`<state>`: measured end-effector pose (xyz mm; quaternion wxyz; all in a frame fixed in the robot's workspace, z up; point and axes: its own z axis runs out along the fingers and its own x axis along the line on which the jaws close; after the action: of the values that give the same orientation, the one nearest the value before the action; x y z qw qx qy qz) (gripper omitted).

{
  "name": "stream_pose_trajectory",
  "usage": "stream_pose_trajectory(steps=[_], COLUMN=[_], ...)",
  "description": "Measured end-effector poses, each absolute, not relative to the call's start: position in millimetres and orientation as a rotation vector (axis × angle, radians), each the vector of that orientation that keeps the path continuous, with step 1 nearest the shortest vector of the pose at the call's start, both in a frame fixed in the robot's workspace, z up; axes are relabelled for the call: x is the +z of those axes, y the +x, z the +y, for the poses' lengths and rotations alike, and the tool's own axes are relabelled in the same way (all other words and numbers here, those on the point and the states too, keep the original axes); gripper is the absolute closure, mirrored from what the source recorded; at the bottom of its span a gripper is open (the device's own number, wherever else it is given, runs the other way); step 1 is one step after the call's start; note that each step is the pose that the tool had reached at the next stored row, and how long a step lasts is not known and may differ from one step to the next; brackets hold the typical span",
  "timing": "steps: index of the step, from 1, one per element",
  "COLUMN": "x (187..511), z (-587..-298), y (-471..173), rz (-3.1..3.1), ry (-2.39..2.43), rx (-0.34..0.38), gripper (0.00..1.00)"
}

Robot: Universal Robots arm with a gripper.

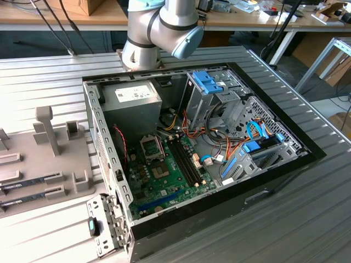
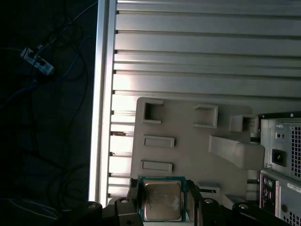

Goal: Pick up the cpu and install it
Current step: 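Pick up the cpu and move it towards the insertion slot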

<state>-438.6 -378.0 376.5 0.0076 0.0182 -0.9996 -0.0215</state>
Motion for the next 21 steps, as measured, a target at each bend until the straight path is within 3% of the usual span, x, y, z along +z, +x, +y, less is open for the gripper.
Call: stream_pose_trajectory(steps=[21], x=[400.9], z=[-378.0], y=[-438.5], rz=[-3.125], ry=[0.057], rx=[-0.067], gripper=[0.53])
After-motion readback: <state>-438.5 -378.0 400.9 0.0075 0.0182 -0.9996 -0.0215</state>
